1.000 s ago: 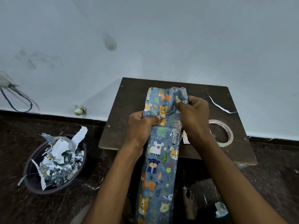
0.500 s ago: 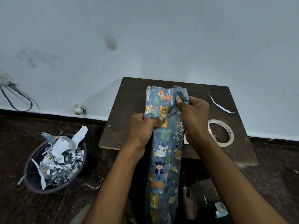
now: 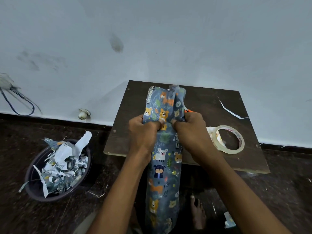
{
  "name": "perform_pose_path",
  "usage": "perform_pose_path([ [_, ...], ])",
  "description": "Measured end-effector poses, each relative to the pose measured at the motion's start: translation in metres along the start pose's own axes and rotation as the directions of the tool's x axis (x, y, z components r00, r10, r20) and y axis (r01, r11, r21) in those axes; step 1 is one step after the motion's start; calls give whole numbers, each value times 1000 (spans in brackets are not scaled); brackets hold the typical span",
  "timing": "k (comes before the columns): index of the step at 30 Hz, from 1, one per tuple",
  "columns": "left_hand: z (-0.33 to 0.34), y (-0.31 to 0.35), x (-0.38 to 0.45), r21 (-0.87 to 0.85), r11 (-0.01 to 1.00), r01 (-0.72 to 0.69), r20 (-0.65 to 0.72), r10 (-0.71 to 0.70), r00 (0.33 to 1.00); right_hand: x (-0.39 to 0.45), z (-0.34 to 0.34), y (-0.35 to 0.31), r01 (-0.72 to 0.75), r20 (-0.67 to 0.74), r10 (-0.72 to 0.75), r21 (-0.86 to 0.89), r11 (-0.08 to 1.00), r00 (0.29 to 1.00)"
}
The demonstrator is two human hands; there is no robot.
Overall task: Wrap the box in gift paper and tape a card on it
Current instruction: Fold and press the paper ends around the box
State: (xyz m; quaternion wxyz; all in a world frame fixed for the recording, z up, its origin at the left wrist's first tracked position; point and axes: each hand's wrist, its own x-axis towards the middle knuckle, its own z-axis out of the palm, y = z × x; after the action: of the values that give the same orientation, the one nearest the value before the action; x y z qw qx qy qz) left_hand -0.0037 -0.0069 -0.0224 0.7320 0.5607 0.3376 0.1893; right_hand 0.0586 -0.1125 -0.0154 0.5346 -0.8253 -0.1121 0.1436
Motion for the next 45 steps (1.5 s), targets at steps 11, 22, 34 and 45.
perform_pose_path([
  [11, 5, 3, -5, -114, 991, -74, -49, 68, 996, -8, 10, -5, -198, 89, 181, 255, 947, 979],
  [22, 0, 0, -4, -108, 979, 175, 162, -157, 974, -17, 11, -13, 30, -196, -11, 95, 995, 980],
  [34, 10, 41, -18, -207, 923, -325, 49, 342, 939, -24, 2, -47, 434, -368, -345, 193, 880, 864],
  [45, 6, 67, -15, -22, 941, -338, 75, 338, 938, -22, -5, -64, 463, -308, -397, 184, 867, 865],
])
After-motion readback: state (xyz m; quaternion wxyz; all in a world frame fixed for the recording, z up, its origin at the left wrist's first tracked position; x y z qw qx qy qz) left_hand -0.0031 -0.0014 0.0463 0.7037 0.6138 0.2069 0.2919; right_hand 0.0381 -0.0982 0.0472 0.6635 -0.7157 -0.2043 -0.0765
